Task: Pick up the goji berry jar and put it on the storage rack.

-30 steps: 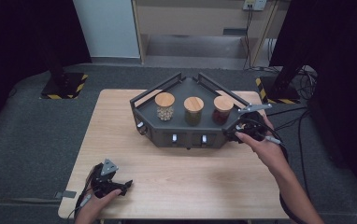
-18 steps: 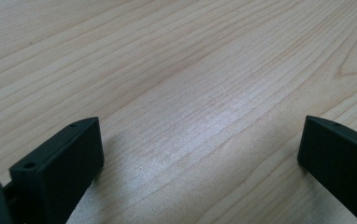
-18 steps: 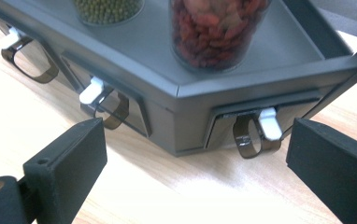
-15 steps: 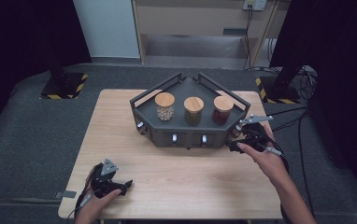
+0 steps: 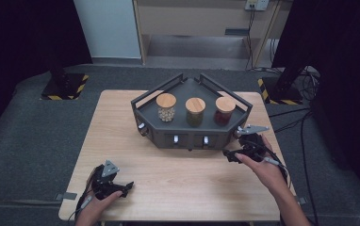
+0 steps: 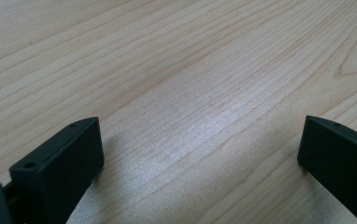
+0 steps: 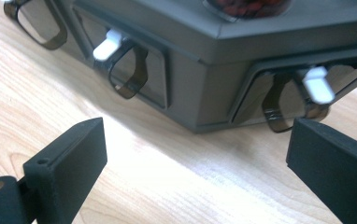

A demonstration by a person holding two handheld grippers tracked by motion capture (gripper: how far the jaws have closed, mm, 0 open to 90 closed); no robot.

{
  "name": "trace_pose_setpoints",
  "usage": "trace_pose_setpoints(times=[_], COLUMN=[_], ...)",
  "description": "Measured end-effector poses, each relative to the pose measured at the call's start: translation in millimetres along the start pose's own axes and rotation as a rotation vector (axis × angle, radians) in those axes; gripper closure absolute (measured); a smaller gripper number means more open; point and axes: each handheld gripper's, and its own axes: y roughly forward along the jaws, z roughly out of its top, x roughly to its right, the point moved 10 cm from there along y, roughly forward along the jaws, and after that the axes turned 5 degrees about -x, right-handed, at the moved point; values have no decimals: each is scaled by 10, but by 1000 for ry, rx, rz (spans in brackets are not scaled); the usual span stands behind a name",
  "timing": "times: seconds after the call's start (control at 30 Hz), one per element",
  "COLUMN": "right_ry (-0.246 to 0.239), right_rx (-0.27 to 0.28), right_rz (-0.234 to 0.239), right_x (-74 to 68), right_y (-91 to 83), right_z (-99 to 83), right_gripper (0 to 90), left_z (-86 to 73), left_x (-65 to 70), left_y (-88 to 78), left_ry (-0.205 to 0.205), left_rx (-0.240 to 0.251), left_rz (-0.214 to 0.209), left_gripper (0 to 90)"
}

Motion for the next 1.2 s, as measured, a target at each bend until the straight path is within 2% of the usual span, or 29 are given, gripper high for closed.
trace_pose_setpoints(times=[1.2], right_ry=[9], right_rx=[-23], right_rz=[58], right_x=[-258], right_y=[255], right_z=[-340], right_gripper=[52], left_z=[0], left_x=[0], left_y=[0], left_ry=[0], left_rx=[0], left_rz=[0], left_gripper=[0])
